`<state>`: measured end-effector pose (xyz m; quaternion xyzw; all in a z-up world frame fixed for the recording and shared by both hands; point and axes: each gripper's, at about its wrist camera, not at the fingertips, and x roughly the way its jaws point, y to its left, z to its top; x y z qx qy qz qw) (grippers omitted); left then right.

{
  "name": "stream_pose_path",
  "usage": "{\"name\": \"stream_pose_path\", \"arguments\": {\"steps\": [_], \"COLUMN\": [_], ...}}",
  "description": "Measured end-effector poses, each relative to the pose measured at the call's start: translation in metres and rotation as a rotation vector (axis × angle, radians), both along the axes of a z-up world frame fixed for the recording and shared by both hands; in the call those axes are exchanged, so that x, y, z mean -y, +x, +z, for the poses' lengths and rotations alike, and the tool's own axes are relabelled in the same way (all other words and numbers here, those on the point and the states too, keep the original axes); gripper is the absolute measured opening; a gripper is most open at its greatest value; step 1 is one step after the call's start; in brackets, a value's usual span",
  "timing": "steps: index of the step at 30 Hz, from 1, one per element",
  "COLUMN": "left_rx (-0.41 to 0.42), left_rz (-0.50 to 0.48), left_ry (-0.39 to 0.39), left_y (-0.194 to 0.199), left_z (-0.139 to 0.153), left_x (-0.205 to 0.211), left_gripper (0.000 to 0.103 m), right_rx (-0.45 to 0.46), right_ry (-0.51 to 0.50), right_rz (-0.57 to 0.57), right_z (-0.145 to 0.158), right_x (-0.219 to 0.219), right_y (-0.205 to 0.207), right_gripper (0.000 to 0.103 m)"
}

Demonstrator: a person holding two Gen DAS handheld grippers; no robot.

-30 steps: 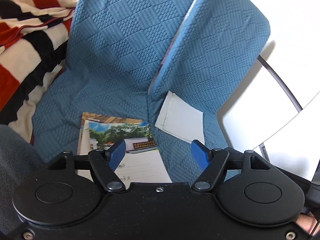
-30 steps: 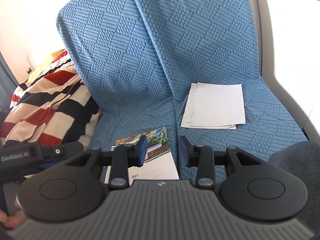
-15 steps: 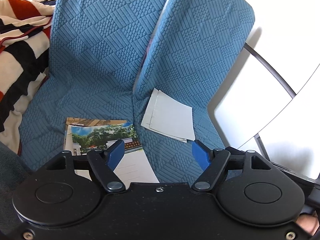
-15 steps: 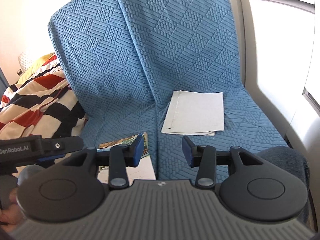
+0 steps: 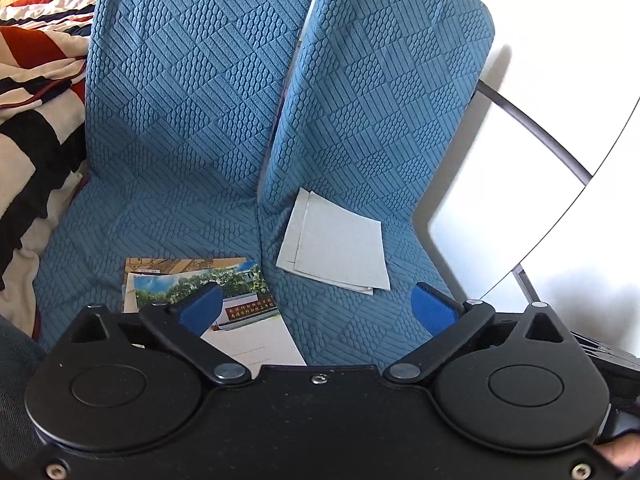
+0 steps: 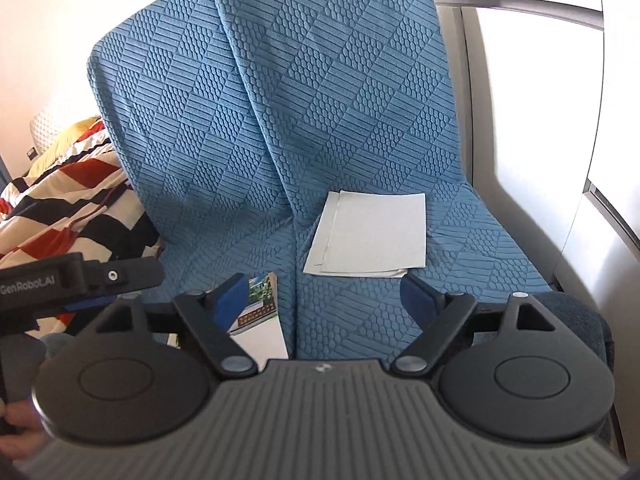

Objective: Organize objects
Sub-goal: 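Pull both grippers back up away from the stacked books, then move both open grippers to the plain white sheets on the seat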

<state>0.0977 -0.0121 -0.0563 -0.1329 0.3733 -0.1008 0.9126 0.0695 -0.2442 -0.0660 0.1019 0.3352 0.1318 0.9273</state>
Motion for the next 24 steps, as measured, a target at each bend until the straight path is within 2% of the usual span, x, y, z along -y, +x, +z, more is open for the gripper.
{"name": "stream_pose_path", "arguments": {"steps": [5,13,22,24], "left_rx": [0.030,0.032,0.056,0.031], "left_rz": [-0.002,0.033,0.040,0.038], "left_ry": [0.007,0.016,-0.001,-0.019], "left_y": [0.005,0.018,0.038,0.044], "left_z": [-0.004,-0.024,-0.047,-0.055], "left_x": [0.004,0.007,0.016,0.018], "left_gripper": [0.102,0.102,0.102,0.102], "right_rx": [-0.008,0.012,0.022,0.023], "right_ry": [-0.018,-0.047,-0.049,-0.047], "right_rz": [-0.009,-0.008,-0.039,-0.044], "right_z": [-0.008,-0.024,-0.059,-0.067], "right_x": [0.001,0.005,0.018,0.020], "right_y": [0.005,0.012,0.024,0.027], "right_gripper": [0.084,0.084,0.084,0.084]}}
